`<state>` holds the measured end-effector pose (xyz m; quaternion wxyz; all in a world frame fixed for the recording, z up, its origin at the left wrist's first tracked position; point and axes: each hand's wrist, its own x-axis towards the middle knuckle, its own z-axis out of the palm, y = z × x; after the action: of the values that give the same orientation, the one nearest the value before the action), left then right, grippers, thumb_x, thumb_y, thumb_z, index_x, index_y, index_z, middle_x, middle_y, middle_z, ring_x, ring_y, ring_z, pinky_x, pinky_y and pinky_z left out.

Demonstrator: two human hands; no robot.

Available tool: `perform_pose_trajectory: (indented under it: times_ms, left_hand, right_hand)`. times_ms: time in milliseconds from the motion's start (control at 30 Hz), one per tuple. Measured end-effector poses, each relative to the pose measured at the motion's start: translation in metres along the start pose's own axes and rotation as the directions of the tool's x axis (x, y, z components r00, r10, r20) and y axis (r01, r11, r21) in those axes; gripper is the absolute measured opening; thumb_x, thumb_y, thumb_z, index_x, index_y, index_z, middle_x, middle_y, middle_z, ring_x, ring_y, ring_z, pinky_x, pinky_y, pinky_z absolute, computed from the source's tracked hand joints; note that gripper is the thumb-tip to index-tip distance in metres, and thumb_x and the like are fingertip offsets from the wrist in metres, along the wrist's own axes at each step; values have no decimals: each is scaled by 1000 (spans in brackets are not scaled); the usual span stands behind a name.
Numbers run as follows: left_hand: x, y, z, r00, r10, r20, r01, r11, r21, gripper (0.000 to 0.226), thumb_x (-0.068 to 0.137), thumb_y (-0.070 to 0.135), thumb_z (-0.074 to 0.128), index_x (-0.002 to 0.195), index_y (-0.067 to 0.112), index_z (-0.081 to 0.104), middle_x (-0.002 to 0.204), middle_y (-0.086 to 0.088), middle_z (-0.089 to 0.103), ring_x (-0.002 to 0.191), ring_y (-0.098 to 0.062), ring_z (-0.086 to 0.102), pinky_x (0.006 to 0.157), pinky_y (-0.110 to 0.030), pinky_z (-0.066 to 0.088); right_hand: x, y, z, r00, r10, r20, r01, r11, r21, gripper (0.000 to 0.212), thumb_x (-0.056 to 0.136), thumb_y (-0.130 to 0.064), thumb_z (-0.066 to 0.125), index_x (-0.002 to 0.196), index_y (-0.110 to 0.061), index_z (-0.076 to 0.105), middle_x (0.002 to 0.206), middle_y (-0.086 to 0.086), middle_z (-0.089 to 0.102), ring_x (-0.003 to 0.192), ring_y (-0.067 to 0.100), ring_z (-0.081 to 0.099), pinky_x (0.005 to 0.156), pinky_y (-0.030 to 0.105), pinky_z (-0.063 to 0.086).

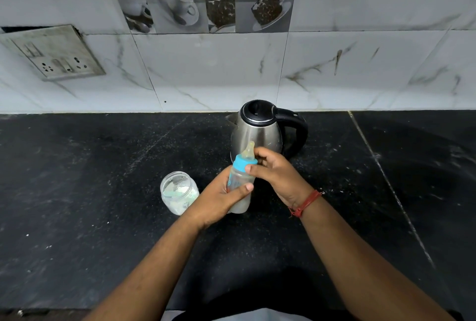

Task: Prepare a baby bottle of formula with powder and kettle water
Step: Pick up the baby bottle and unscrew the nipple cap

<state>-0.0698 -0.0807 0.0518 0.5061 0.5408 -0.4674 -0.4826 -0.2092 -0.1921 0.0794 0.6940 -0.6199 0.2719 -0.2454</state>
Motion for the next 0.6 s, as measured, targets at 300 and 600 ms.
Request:
perform_pose_trajectory:
  times_ms: [300,600]
  left_hand:
    - [1,1,-1,999,34,-21,-34,999,11,44,90,45,68,128,26,58,105,5,68,98,-13,60,88,-31,51]
    - [2,-2,-3,999,10,-44,-9,1000,17,47,87,49,69,124,22,58,101,-2,65,93,-16,59,84,-36,50]
  right_hand:
    - [-1,1,6,999,-26,-32,29,997,70,54,82,-19,73,131,-11,56,125,10,65,116,15,63,99,31,52]
    - [0,1,5,999,-31,-26,36,974,222,53,84,-9,60,135,-9,49,135,20,61,122,28,60,105,40,47]
